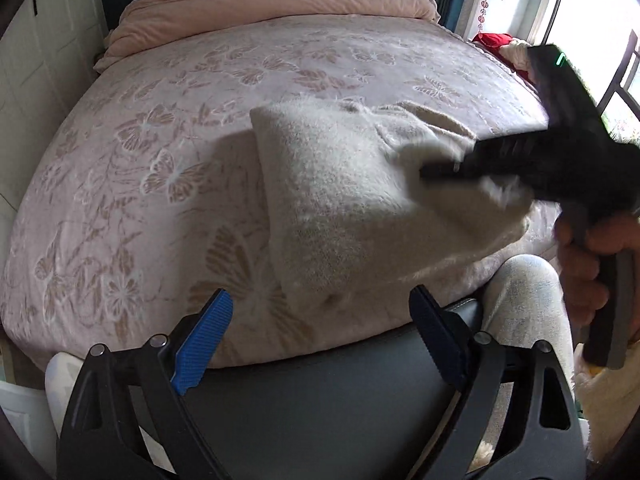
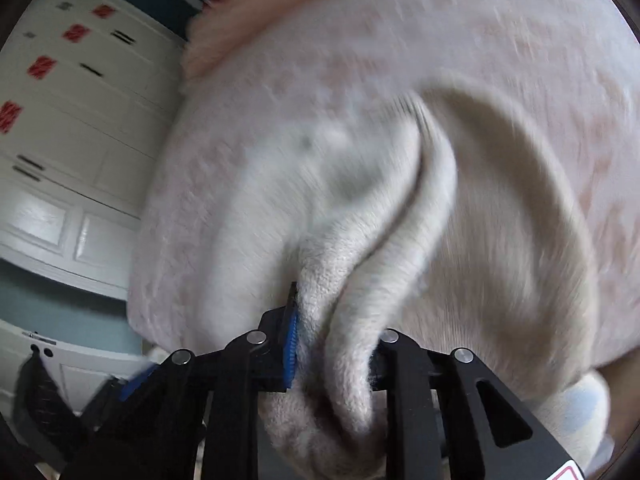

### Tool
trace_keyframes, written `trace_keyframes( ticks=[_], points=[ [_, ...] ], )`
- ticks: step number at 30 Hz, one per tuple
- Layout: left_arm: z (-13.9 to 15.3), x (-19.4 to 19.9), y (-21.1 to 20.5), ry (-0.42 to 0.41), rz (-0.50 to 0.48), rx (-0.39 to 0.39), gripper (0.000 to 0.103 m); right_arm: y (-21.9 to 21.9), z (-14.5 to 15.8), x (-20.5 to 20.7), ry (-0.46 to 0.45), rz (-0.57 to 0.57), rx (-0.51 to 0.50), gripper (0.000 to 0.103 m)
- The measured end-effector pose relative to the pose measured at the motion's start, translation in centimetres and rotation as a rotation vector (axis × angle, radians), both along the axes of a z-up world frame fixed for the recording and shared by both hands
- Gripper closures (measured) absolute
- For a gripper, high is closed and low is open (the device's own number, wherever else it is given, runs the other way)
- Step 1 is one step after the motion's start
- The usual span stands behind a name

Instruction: Fold small clothes

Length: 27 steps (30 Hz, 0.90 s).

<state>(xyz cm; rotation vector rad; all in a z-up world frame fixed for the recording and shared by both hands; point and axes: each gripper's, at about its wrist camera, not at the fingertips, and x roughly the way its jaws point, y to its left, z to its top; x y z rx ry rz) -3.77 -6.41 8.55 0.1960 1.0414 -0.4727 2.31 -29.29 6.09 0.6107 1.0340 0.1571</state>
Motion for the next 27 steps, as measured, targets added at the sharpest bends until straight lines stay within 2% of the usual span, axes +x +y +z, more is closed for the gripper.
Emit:
trace_keyframes(
  ticks=[2,4,5,6,8,10,11,14,18,20,22,24,25,26,27],
  points=[
    [0.6,0.2,-0.1,-0.014,0.004,-0.013,0.015,-0.9,4.9,-0.4,-0.133,-0.002,-0.009,0.086],
    [0.8,0.4,-0.3,-0.010,0.007,-0.025,0.015,-2.1,7.4,-1.1,-0.198,-0.010,-0.083,0.085],
    [0.7,0.6,-0.5,0.002,0.009,-0.037,0.015,-3.0,7.5,-1.4,-0.199,-0.023,-0.131,0.085],
    [0.6,0.7,-0.7,0.008,0.009,-0.040,0.015,-4.1,6.7,-1.5,-0.176,-0.035,-0.156,0.084],
    [0.0,1.0,-1.3,0.019,0.005,-0.035,0.015,-6.7,2.0,-1.5,-0.050,-0.062,-0.190,0.083],
    [-0.8,1.1,-2.2,0.025,-0.005,-0.021,0.015,-9.0,-4.6,-1.7,0.148,-0.097,-0.143,0.083],
    [-1.2,1.3,-2.5,0.027,-0.006,-0.014,0.015,-9.3,-6.0,-2.4,0.153,-0.115,-0.101,0.081],
    [-2.3,1.5,-3.5,0.039,-0.017,0.015,0.015,-9.6,-5.5,-3.5,0.091,-0.152,0.007,0.075],
    [-3.4,1.3,-4.5,0.041,-0.049,0.043,0.015,-8.9,-4.5,-3.6,0.092,-0.150,0.017,0.071],
    [-4.2,1.3,-4.9,0.034,-0.065,0.062,0.015,-8.9,-4.2,-4.2,0.089,-0.153,0.020,0.058],
    [-4.9,1.3,-5.0,0.033,-0.086,0.060,0.031,-8.5,-4.1,-4.9,0.081,-0.157,0.014,0.053],
    [-6.1,1.9,-5.2,0.075,-0.121,0.075,0.065,-8.5,-4.3,-4.7,0.094,-0.151,-0.003,0.054],
    [-6.8,2.4,-5.1,0.102,-0.115,0.085,0.071,-8.3,-4.6,-4.6,0.105,-0.135,-0.018,0.082],
    [-7.0,2.8,-5.0,0.117,-0.102,0.086,0.078,-7.9,-4.4,-4.2,0.115,-0.119,-0.061,0.083],
    [-6.9,3.2,-4.7,0.141,-0.087,0.062,0.081,-7.7,-3.7,-4.2,0.094,-0.113,-0.081,0.084]
  ],
)
